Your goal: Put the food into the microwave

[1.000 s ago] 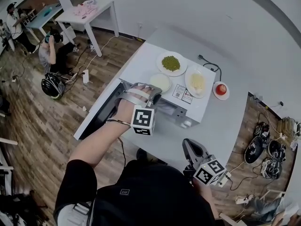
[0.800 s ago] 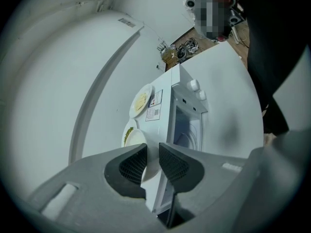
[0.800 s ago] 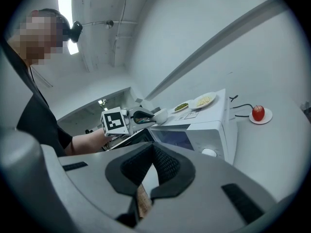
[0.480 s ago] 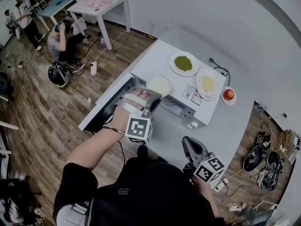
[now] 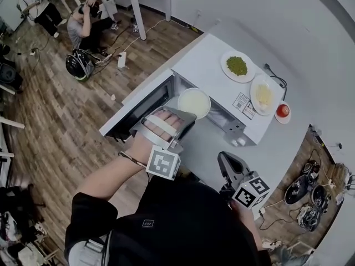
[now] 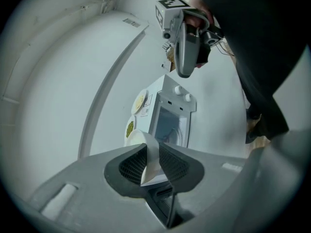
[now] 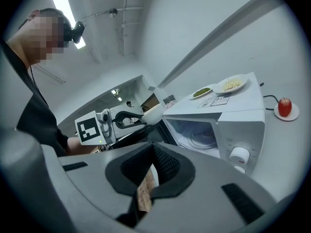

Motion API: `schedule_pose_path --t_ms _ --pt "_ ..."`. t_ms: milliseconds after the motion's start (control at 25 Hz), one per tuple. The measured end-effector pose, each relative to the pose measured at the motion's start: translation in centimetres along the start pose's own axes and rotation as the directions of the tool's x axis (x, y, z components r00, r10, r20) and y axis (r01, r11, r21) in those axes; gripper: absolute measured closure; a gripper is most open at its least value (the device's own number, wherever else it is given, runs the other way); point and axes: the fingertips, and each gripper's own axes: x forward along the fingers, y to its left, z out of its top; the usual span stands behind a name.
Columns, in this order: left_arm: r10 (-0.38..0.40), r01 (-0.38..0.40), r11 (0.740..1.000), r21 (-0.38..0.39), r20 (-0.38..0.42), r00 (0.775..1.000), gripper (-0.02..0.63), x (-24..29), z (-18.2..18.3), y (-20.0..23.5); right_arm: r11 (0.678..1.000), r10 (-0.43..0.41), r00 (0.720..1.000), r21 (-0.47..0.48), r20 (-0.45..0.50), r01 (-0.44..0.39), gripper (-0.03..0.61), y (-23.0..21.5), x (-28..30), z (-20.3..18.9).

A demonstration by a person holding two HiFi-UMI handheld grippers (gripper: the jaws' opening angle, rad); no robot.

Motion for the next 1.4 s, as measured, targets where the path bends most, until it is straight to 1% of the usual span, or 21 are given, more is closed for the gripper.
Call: schedule_pose_path --t_ms 160,360,520,640,760,920,1160,1200,1240,1320,1400 --pt "0.002 -0.002 1.0 0.029 -0.015 1.0 0.531 -0.5 -0.6 -2.1 1.0 0.01 1.0 -0.005 -0.018 -0.01 0.568 0.2 0.4 -0.3" --pt "-0.003 0.004 0.999 0.053 -0.019 1.0 0.531 0.5 -0.5 -3.4 1.0 0.013 0.999 0.001 -0.038 -0.013 0.568 0.4 1.0 -0.9" --pt "-0.024 0.024 0.998 0.054 0.0 1.0 0.531 1.6 0.1 -4.3 1.0 -0.008 0.999 0.022 -0.049 0.009 0.568 -0.1 1.1 -1.4" --pt "-0.051 0.049 0.996 0.079 0.018 0.999 0.531 2.5 0.5 -5.5 0.999 -0.027 0.998 0.036 -0.049 0.029 0.568 -0.4 1.1 -1.6" --pt "-0.052 0.049 0.989 0.136 0.023 0.998 0.531 4.0 0.4 -6.5 0.999 -0.031 0.998 0.043 -0.049 0.033 0.568 -0.5 1.2 -1.8" --pt "-0.006 0.002 0.981 0.192 0.02 1.0 0.529 7.1 -0.1 -6.9 0.997 -0.059 0.996 0.051 -0.062 0.062 0.568 -1.0 0.8 -2.3" --pt "-0.01 0.004 0.98 0.2 0.033 0.999 0.529 11.7 -0.5 -8.6 0.984 -0.135 0.99 0.108 -0.04 0.139 0.568 -2.4 -1.2 -3.1" --pt "-0.029 0.021 0.981 0.192 0.039 0.999 0.529 12.3 -0.4 -9.1 0.981 -0.146 0.989 0.12 -0.036 0.15 0.568 -2.7 -1.5 -3.4" --pt "-0.071 0.061 0.983 0.171 0.05 0.996 0.529 13.0 -0.3 -10.0 0.979 -0.155 0.987 0.131 -0.033 0.158 0.568 -2.8 -1.7 -3.6" --pt "-0.153 0.143 0.981 0.129 0.071 0.986 0.529 14.4 0.0 -11.8 0.973 -0.17 0.985 0.151 -0.03 0.172 0.568 -3.1 -1.9 -4.1" --pt "-0.206 0.197 0.976 0.095 0.091 0.974 0.528 15.9 0.1 -13.0 0.967 -0.185 0.982 0.17 -0.032 0.188 0.568 -3.3 -2.1 -4.7"
